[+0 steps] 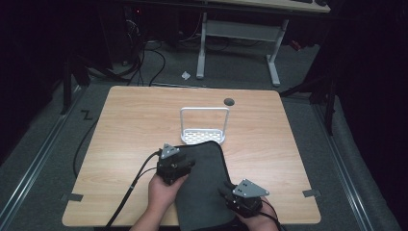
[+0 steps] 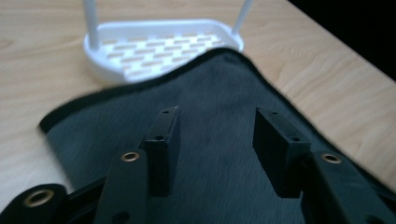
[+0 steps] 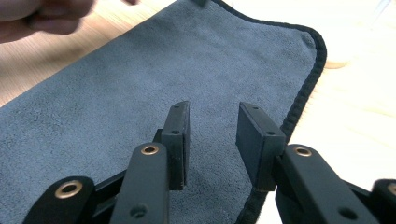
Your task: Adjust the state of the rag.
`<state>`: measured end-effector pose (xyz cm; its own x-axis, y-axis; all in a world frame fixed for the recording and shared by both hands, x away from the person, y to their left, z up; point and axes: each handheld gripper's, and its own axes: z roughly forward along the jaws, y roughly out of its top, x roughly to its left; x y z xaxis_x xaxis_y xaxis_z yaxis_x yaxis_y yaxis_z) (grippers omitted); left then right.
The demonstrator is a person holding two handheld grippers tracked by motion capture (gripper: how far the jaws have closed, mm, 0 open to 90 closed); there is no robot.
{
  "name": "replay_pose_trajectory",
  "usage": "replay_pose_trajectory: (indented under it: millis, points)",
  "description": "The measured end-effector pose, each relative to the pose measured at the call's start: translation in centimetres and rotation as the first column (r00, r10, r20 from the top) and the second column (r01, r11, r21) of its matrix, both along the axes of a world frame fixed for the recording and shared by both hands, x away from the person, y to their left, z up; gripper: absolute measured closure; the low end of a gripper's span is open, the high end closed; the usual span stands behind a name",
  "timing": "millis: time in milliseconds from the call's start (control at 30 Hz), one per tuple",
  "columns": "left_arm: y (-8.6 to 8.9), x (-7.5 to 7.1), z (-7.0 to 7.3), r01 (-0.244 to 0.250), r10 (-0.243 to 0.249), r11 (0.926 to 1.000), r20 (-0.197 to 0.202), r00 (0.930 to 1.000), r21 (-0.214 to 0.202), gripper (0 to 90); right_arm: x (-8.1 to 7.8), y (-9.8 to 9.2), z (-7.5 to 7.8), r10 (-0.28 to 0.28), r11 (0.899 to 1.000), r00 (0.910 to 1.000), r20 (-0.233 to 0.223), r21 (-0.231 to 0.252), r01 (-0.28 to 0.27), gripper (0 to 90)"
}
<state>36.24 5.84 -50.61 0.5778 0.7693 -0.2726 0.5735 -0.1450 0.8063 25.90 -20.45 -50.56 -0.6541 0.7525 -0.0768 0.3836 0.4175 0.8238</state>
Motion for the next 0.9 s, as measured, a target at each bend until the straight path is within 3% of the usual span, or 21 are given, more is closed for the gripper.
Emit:
replay_pose_trajectory:
  millis: [167,267,400,533,567,733,800,833,900]
  points:
    - [1.8,-1.9,-0.5,0.014,-0.014,0.9996,0.005,0.9999,0.024,53.3,0.2,0.0,-0.2,-0.003,1.000,1.0000,-0.006,0.002,0.003,65.5]
    - [3.1,-3.9,-1.1,0.029,-0.030,0.9969,0.005,0.9995,0.072,56.3,0.2,-0.1,-0.2,-0.007,1.000,1.0000,-0.005,0.000,0.007,65.5]
    - [4.8,-5.5,-1.9,0.003,-0.003,0.9987,0.008,1.0000,0.051,58.8,0.4,-0.3,-0.2,-0.015,1.000,0.9999,-0.005,0.000,0.015,65.5]
    - [5.5,-5.3,-2.1,0.007,-0.005,0.9980,-0.021,0.9998,0.063,66.0,0.6,-0.6,-0.2,-0.020,1.000,0.9998,-0.007,0.005,0.020,66.7]
    - [5.7,-5.1,-2.1,0.001,0.000,0.9996,-0.030,0.9995,0.030,67.6,0.7,-0.7,-0.3,-0.023,1.000,0.9997,-0.011,0.007,0.023,67.2]
    - [4.7,-5.2,-2.2,0.043,-0.042,0.9979,-0.026,0.9988,0.048,70.5,1.1,-0.8,-0.4,-0.027,1.000,0.9992,-0.028,0.011,0.027,71.4]
    - [3.7,-5.7,-1.8,0.075,-0.076,0.9960,0.014,0.9970,0.049,70.1,1.8,-1.0,-0.5,-0.027,0.999,0.9984,-0.049,0.023,0.028,77.9]
    - [3.7,-5.7,-1.8,0.075,-0.076,0.9960,0.014,0.9970,0.049,70.3,1.8,-1.0,-0.5,-0.027,0.999,0.9984,-0.049,0.023,0.028,77.9]
    - [2.6,-6.0,-1.4,0.119,-0.121,0.9909,0.030,0.9921,0.062,69.9,2.9,-0.9,-0.5,-0.033,0.999,0.9973,-0.065,0.015,0.034,89.0]
